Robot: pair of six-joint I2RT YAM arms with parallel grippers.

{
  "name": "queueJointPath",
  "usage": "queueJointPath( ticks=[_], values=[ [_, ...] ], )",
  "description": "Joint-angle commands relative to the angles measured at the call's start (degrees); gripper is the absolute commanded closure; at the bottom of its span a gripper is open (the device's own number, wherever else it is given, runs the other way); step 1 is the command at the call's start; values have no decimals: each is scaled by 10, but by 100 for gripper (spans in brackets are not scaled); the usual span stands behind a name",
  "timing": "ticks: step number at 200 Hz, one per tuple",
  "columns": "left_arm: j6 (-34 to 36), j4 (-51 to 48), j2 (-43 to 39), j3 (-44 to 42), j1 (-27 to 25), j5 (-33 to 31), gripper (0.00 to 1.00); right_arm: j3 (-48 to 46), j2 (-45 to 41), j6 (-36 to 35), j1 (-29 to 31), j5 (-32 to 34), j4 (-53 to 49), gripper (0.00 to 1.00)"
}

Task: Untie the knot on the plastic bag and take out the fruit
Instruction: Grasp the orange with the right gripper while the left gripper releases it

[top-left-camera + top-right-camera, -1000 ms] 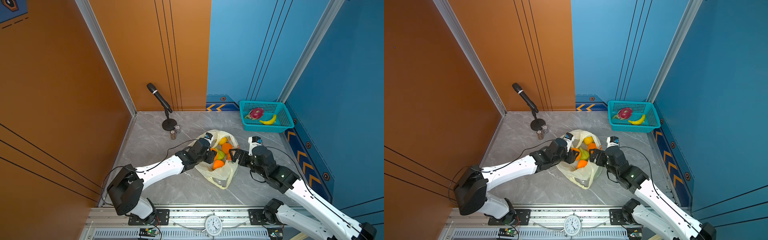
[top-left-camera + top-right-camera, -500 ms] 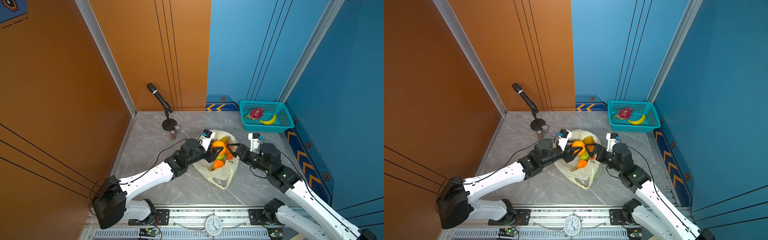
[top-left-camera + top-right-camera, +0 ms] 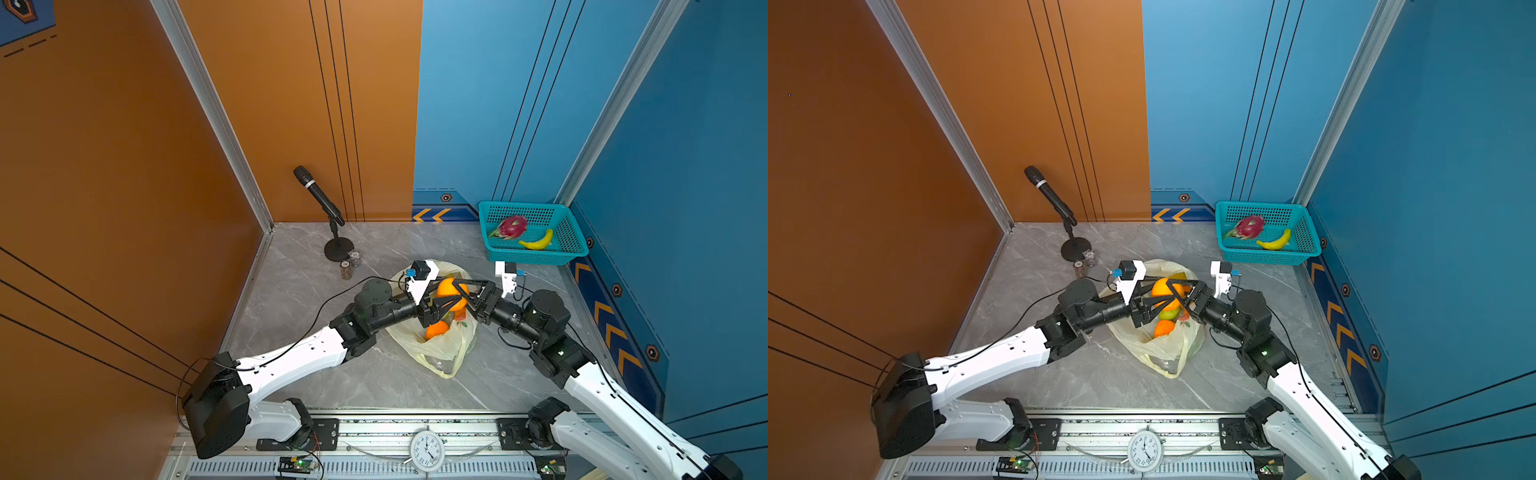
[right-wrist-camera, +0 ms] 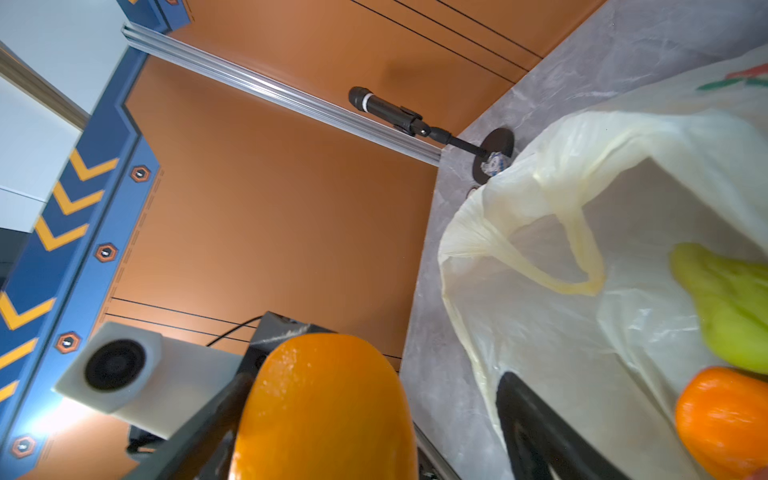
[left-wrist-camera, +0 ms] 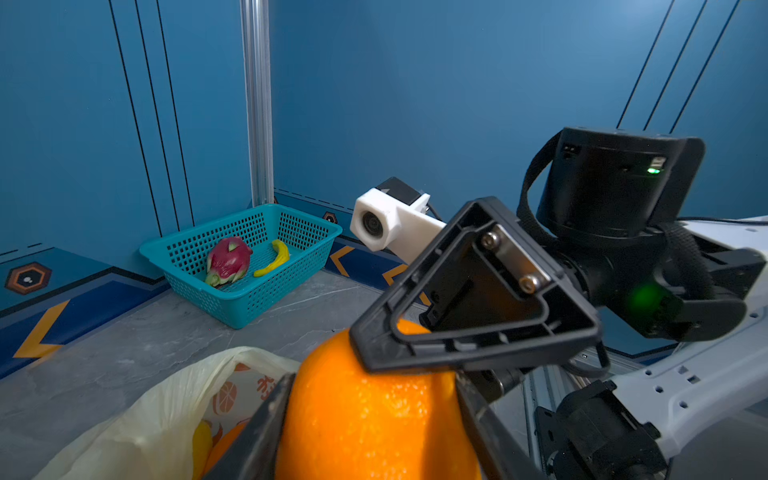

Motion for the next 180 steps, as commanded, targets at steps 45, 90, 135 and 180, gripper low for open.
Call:
queueJointPath(
  ticks=[45,90,135,180],
  values=[
    [15,40,11,17,-9,7,54,-18,9,38,-4,-36,90,55],
    [16,22,11,15,-9,-40,19,-11,-2,21,-14,-21,56,55],
    [15,6,-12,-2,-7,-70,7,10,-6,-28,-72,-6,-11,55],
    [33,-36,-44,-16,-7,-77,5,56,43,-74,-176,-23,-55,53]
  ],
)
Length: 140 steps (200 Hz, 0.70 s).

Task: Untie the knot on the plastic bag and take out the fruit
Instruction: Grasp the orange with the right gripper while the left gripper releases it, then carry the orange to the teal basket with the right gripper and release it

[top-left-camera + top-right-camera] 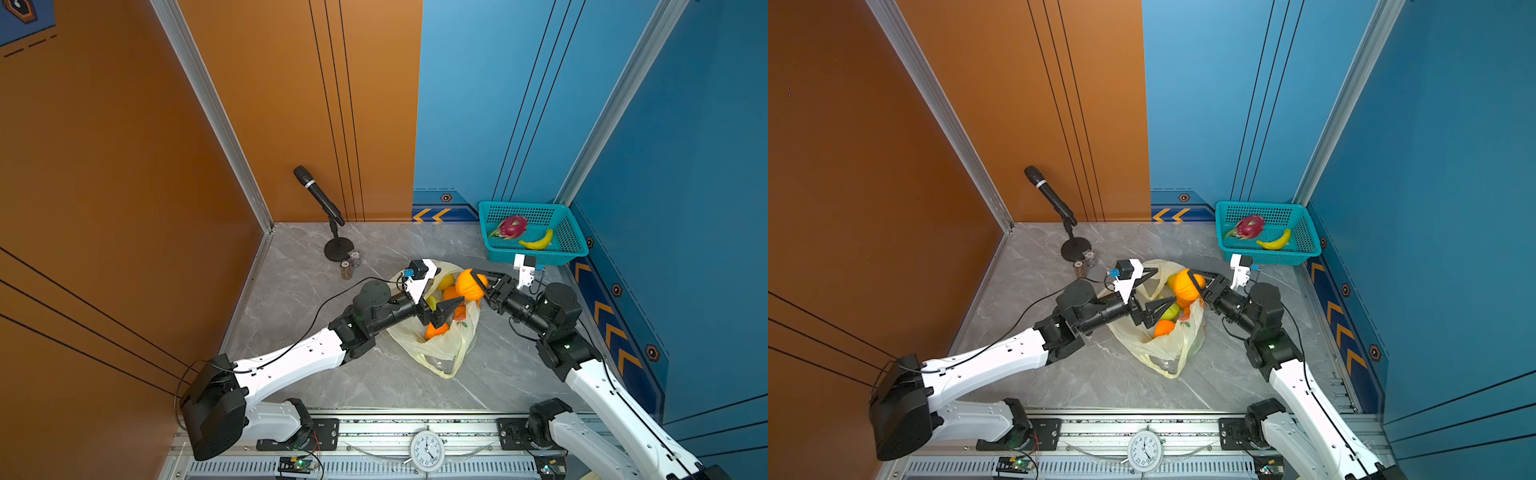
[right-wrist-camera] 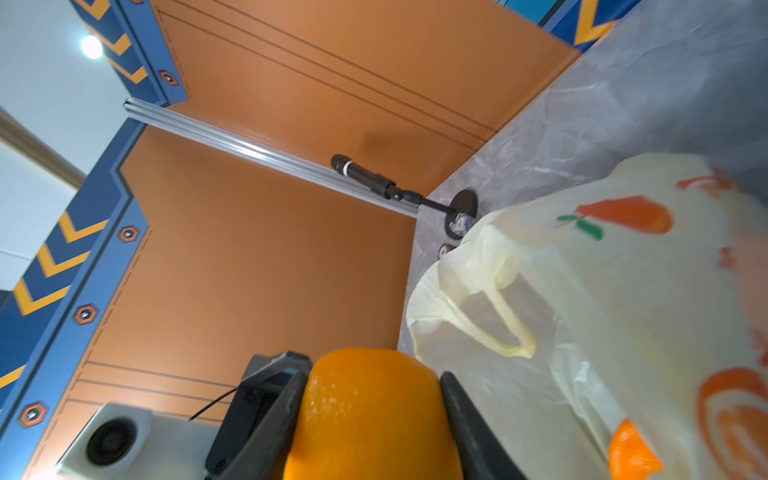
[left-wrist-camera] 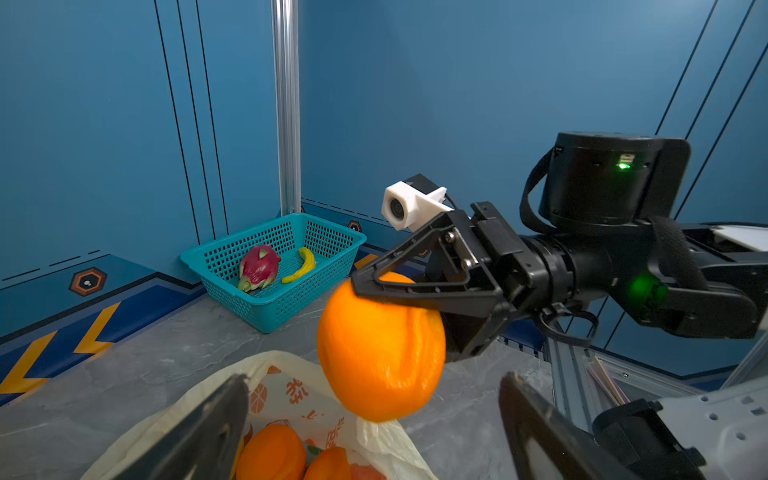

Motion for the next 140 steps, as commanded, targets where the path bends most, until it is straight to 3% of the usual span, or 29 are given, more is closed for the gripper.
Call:
queueJointPath(
  ticks=[1,45,82,140],
  values=[
    [17,-29,-26,-10,-2,-17,5,39,27,-45,-47,-4,-32,53],
    [46,-70,-50,-26,-2,-39,4,92,106,-98,-142,8,-52,53],
    [71,-106,-57,-28,-3,-45,4,159,211,-154,-218,61,-72,53],
    [68,-122,-64,-33,-16,-45,4,381,434,-299,-243,169,-205,54]
  ],
)
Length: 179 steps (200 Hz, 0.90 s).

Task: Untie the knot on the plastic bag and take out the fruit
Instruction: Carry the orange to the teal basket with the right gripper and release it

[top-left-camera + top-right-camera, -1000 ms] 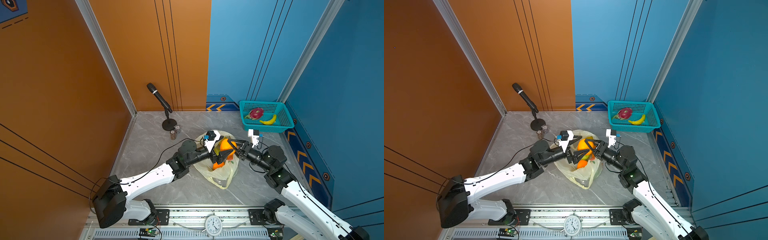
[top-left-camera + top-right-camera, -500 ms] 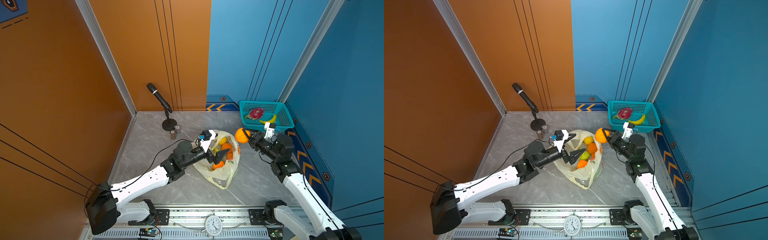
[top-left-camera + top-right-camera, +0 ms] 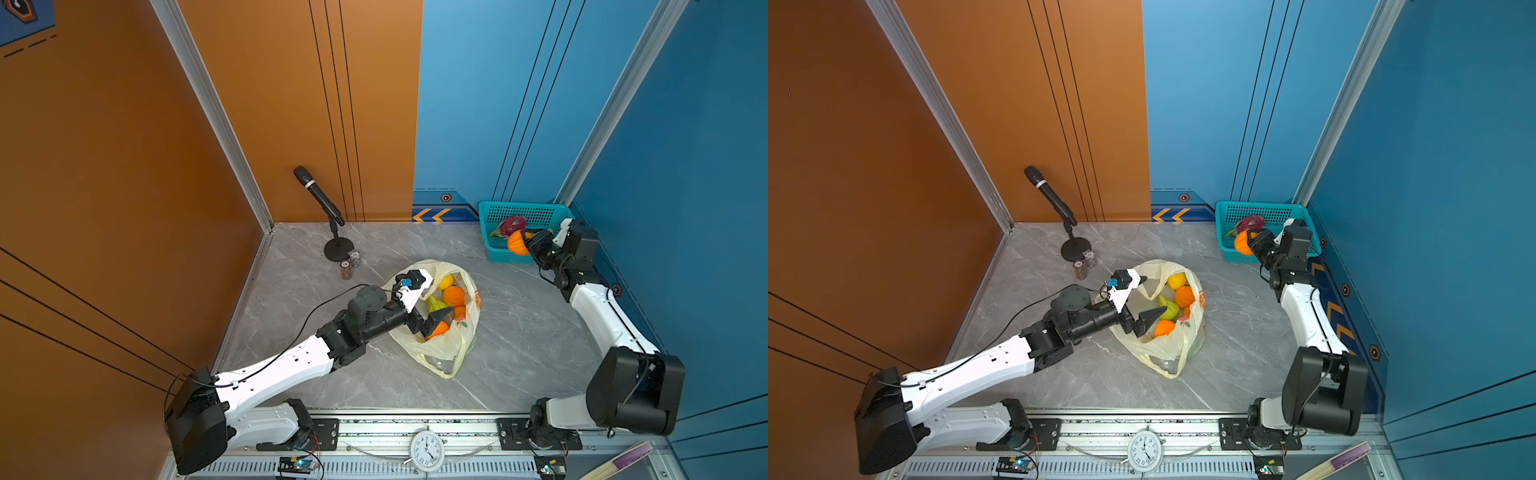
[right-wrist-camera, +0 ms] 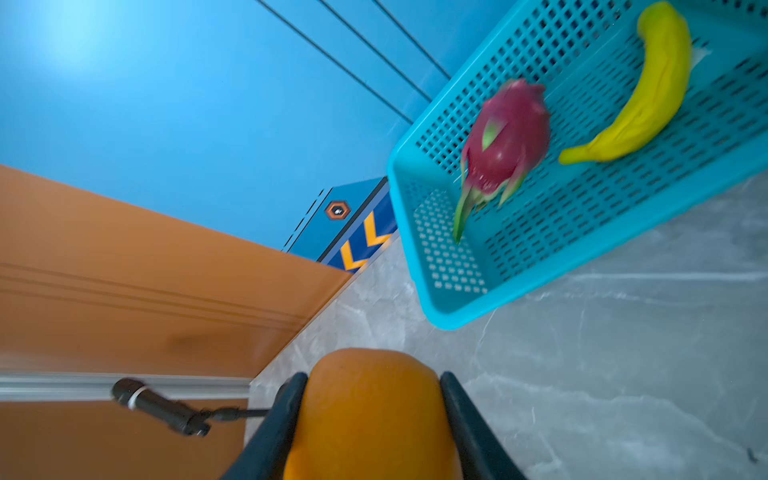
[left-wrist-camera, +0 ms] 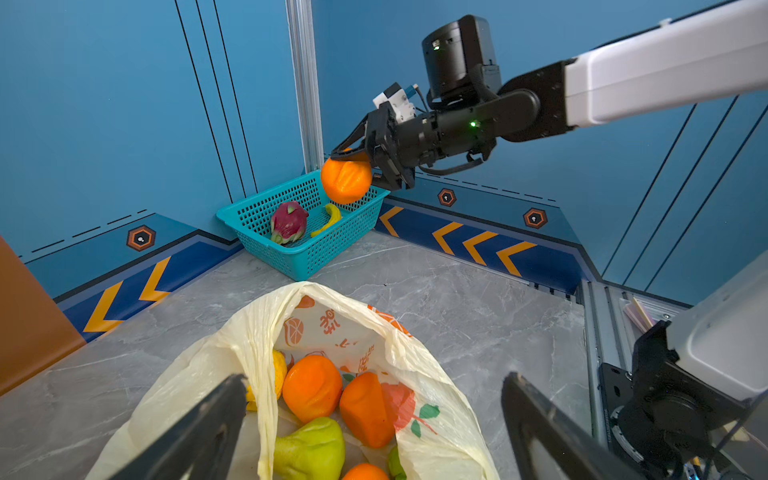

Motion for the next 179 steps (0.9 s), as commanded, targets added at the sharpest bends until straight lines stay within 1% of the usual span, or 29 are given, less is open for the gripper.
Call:
queueJointPath(
  ticks=[1,27,65,100,140,179],
  values=[
    [9,-10,-12,-10,-11,-6,4,96,76,-93,2,75,-93,53],
    [9,-23,-3,-6,-20,-14,4,207,168,-137,9,128,-155,51],
    [3,-63,11,14,-32,-27,3,394,308,-160,11,147,-250,52],
    [-4,-73,29,33,-47,-32,3,532,426,-167,19,159,-310,52],
    [8,-107,48,58,-58,-50,3,631,520,-164,31,160,-353,52],
    [6,-109,47,55,-59,-53,3,647,569,-147,39,149,-355,52]
  ],
)
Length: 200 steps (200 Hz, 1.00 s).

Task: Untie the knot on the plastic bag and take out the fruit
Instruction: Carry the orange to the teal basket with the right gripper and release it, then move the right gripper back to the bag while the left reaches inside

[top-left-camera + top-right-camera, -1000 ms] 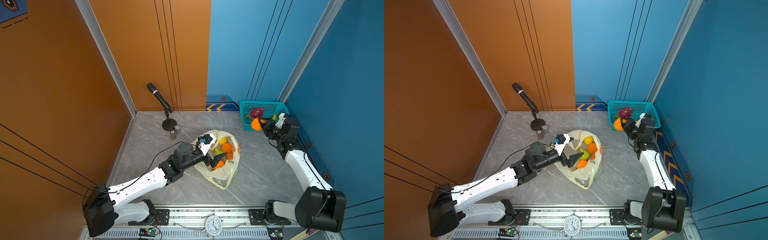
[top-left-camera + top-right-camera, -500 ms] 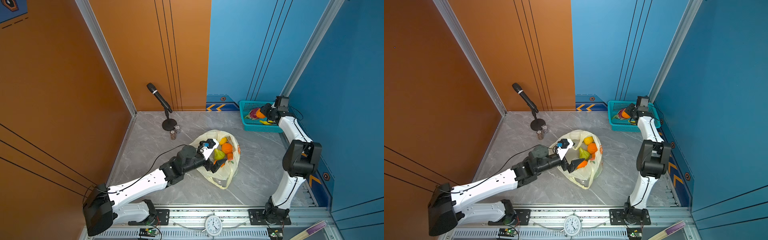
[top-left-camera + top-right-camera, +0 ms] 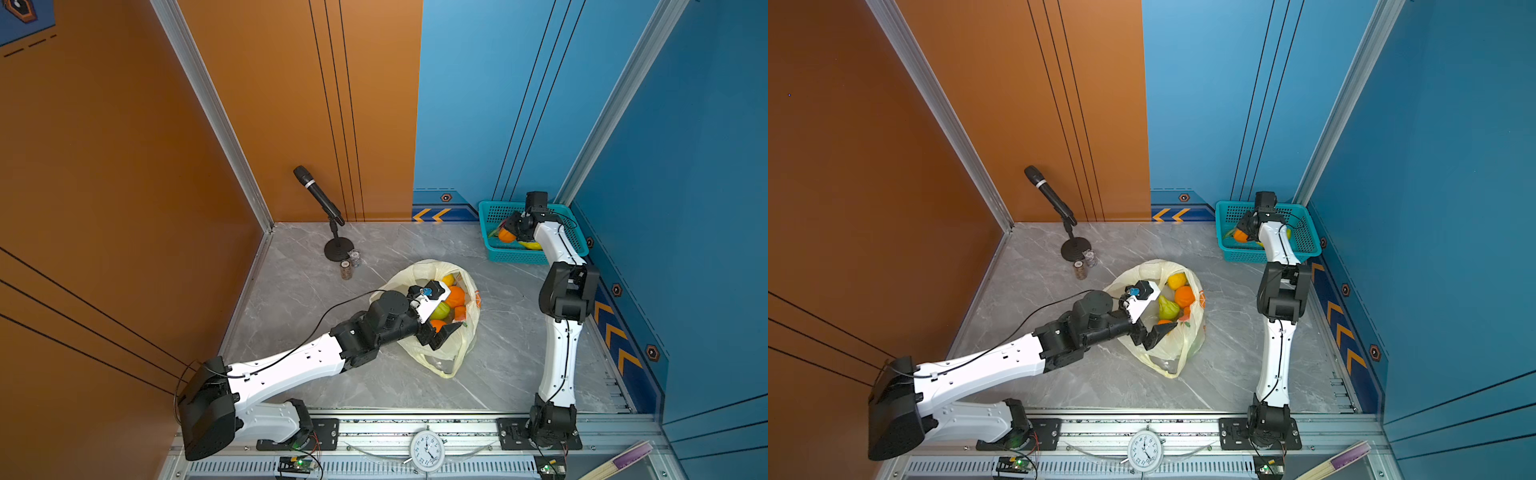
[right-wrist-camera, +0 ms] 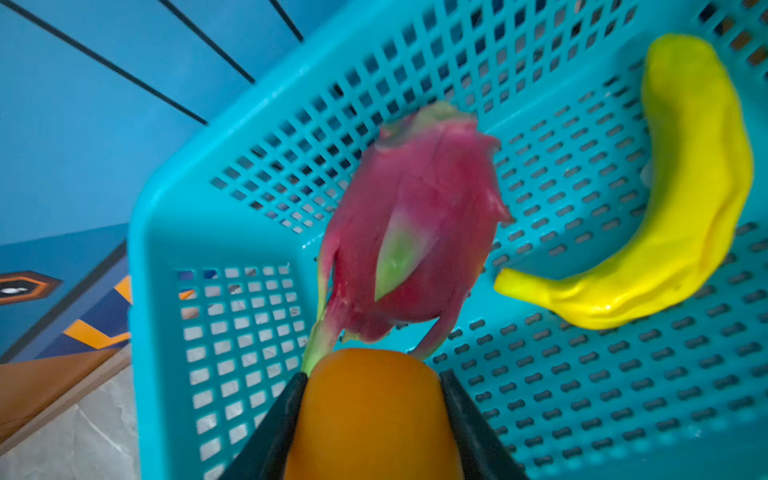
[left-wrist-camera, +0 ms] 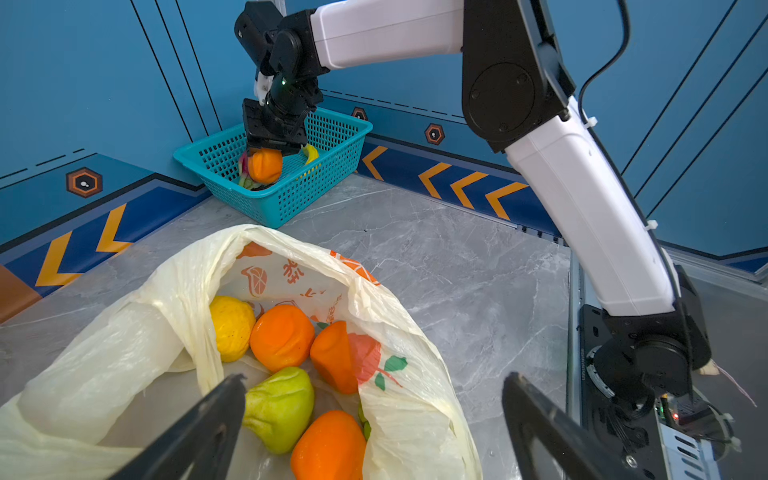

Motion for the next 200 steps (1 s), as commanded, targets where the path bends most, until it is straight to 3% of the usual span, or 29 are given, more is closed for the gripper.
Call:
queueJointPath(
  ticks=[1,26,57,97,124,141,200],
  values=[
    [6,-14,1,14,-6,-15,3,21,21,8,5,3,-31,52],
    [3,-27,0,12,-6,-28,3,23,35,9,7,2,-36,50],
    [-7,-37,1,9,-6,-39,3,24,22,4,7,2,-39,35],
    [-24,-41,8,10,-7,-49,4,21,-37,-4,8,4,-42,21],
    [-40,-57,12,15,-7,-55,4,6,-97,-8,9,10,-46,18],
    [-51,-70,12,18,-7,-66,4,-37,-159,-7,12,13,-24,17],
    [-126,-125,30,29,-5,-144,8,-349,-464,6,46,1,102,14]
  ],
)
